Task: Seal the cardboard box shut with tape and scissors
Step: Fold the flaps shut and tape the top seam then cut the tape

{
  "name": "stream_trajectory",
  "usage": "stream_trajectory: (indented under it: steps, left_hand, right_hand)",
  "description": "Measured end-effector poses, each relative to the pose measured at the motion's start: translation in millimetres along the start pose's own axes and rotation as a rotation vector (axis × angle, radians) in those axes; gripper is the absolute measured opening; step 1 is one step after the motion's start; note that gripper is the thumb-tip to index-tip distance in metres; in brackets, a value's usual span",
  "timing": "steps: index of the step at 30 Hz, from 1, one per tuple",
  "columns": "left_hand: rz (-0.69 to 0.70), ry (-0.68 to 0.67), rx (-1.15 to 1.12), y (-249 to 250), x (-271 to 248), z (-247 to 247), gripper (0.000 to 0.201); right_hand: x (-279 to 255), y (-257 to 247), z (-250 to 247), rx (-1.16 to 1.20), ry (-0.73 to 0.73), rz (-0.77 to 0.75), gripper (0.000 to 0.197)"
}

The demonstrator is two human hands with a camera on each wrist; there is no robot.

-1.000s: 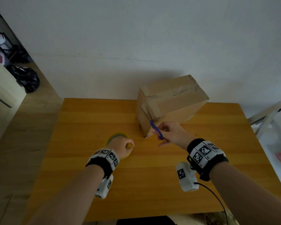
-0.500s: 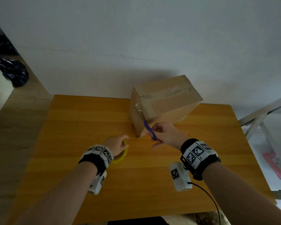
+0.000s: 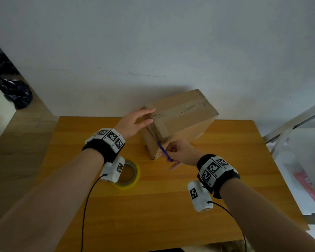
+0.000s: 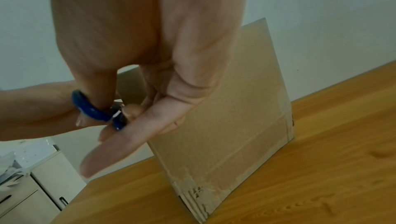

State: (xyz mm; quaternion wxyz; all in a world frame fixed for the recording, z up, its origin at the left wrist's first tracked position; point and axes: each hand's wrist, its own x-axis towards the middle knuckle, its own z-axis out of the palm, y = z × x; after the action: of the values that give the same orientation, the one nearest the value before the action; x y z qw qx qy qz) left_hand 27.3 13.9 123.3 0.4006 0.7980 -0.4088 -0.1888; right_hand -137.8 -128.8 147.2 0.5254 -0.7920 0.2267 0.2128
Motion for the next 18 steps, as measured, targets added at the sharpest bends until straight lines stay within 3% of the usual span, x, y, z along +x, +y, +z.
stream_trajectory:
  steps: [15,18]
  left_hand:
    - [-0.011,0.069,0.034,0,8,-1,0.046]
    - [-0.014,0.067,0.028,3,7,-2,0.045]
  right_hand:
    - [10,-1,-2,0.027,-0.042,0.059,0.028]
    - [14,1,-3,-0.017,-0.074,0.096,0.037]
